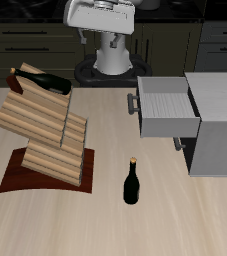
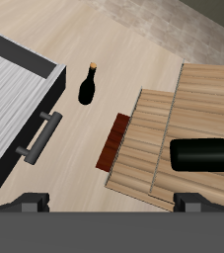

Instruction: Place the wine bottle from the drawer onto the top layer of the wine rack and close the drawer

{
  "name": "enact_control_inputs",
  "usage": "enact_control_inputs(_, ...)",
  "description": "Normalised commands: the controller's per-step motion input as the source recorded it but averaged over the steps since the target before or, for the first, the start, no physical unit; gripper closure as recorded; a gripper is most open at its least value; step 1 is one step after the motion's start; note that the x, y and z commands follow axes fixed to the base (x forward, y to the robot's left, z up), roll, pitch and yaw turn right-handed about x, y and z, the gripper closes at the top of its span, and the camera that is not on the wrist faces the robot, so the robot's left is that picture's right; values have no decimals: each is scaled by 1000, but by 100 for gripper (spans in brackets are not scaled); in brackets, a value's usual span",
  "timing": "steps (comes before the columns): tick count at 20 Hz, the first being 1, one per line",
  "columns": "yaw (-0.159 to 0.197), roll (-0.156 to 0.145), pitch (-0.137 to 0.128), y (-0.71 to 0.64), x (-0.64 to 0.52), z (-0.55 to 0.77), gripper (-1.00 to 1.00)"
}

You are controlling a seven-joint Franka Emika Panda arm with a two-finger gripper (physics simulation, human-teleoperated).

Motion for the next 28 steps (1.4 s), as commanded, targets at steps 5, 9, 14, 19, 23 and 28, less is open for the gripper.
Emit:
enact_control_inputs(5, 60, 6, 23, -120, 66, -92, -100)
enact_control_inputs(9, 70, -10, 32, -149, 151, -213, -100)
enact_control_inputs(14, 56, -29, 7, -119, 178, -79, -100)
enact_control_inputs(19, 45, -17, 35, -95, 97, -146, -100)
enact_control_inputs(23, 72, -30, 16, -50, -26, -160, -100)
enact_control_inputs(28, 62, -51, 18, -109, -18, -132, -100)
